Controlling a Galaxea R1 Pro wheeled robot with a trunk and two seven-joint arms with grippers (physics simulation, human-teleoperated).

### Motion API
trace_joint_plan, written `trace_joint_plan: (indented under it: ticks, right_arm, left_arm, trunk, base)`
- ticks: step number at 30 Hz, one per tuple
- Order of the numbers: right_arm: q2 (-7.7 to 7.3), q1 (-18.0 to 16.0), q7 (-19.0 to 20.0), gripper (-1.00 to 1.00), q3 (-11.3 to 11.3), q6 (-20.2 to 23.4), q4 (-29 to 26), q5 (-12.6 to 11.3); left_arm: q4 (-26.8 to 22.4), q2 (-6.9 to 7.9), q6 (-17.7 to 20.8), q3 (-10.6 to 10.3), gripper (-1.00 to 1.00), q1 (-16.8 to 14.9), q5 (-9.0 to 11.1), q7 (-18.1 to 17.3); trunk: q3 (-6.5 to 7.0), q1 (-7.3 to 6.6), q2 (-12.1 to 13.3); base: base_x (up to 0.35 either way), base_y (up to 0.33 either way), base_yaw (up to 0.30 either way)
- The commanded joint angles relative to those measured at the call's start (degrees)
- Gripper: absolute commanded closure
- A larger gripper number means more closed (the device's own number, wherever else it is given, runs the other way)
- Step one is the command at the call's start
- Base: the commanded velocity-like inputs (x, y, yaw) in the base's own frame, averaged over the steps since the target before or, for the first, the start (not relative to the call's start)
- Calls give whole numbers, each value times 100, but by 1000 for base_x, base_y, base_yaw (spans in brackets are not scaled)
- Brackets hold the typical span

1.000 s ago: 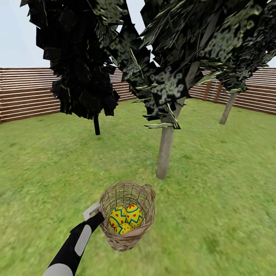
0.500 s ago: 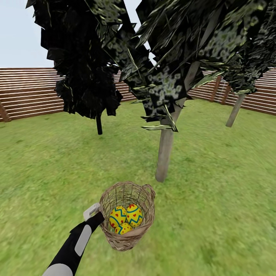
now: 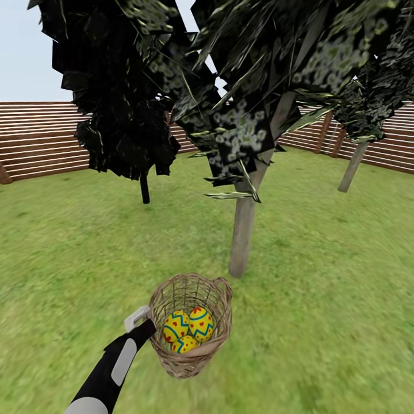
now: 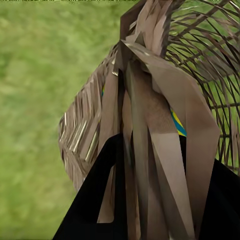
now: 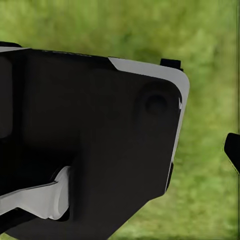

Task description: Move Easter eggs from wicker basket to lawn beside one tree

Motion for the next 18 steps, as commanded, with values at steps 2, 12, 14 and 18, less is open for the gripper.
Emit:
trace_joint_plan:
  ticks: [2,12,14,18]
  right_arm:
    - [-5,-8,4,-100,-48,-41,23,51]
    - [-5,-8,4,-100,-48,-41,21,51]
    - [-5,-8,4,-100,-48,-41,22,50]
    - [-5,-8,4,-100,-48,-41,22,50]
  left_arm:
    - [-17,-6,31,14,100,-5,81,27]
    - [-16,-5,30,14,100,-4,81,26]
    - [-17,-5,30,14,100,-4,81,25]
    - [-14,-5,30,14,100,-4,81,20]
  trunk:
    - [-11,6,-12]
    - [-11,6,-12]
    - [-11,6,-12]
    - [-11,6,-12]
  base:
    - [271,-156,0]
    - [288,-162,0]
    - [289,-162,0]
    - [289,-162,0]
